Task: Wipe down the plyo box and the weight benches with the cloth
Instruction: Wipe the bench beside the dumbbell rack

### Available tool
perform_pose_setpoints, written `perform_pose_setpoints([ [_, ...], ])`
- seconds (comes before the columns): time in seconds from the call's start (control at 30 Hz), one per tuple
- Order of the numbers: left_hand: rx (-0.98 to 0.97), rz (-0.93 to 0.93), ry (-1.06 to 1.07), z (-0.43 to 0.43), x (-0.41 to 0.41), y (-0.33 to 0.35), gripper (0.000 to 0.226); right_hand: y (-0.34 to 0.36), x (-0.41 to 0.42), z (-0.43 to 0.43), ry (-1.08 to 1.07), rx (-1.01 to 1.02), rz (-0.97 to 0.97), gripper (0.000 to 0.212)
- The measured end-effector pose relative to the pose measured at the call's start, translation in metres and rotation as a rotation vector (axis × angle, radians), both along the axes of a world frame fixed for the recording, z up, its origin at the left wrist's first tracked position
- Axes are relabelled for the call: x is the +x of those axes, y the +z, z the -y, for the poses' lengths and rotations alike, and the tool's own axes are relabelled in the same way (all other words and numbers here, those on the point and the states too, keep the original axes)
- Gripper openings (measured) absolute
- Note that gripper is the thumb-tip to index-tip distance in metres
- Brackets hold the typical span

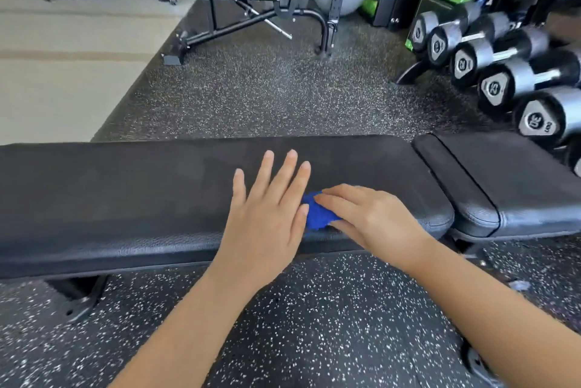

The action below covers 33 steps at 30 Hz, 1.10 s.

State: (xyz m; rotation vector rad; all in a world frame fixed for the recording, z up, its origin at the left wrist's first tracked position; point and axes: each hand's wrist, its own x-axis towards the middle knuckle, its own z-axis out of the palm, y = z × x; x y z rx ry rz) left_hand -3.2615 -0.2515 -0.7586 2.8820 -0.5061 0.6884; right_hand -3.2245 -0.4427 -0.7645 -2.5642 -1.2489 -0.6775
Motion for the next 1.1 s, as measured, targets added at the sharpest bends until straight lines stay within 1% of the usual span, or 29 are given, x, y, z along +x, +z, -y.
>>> perform_pose_setpoints([
  [0.07, -0.003, -0.043, 0.019, 0.000, -0.002, 0.033, 0.051, 0.028, -0.006, 0.001, -0.056, 0.009, -0.130, 0.026],
  [0.13, -0.017, -0.084, 0.037, 0.002, -0.007, 0.069, 0.051, 0.059, -0.016, 0.006, -0.108, -0.016, -0.218, 0.030],
  [0.33, -0.095, -0.206, 0.058, 0.021, -0.039, 0.173, 0.051, 0.180, -0.042, 0.020, -0.189, -0.025, -0.346, 0.038],
  [0.5, -0.102, -0.259, 0.024, 0.037, -0.055, 0.266, 0.051, 0.281, -0.057, 0.031, -0.306, 0.168, -0.546, 0.034],
  [0.63, -0.095, -0.260, 0.020, 0.049, -0.063, 0.336, 0.051, 0.352, -0.067, 0.047, -0.344, 0.194, -0.671, 0.036],
  [0.77, -0.084, -0.257, -0.002, 0.071, -0.072, 0.399, 0.050, 0.415, -0.078, 0.068, -0.388, 0.225, -0.733, 0.035],
  [0.87, -0.084, -0.263, -0.013, 0.089, -0.082, 0.434, 0.050, 0.453, -0.088, 0.085, -0.407, 0.228, -0.734, 0.036],
  [0.97, -0.072, -0.288, -0.010, 0.105, -0.089, 0.459, 0.051, 0.480, -0.096, 0.099, -0.418, 0.164, -0.720, 0.038],
  [1.1, -0.113, -0.336, 0.072, 0.120, -0.104, 0.480, 0.055, 0.498, -0.110, 0.108, -0.437, 0.067, -0.723, 0.038],
])
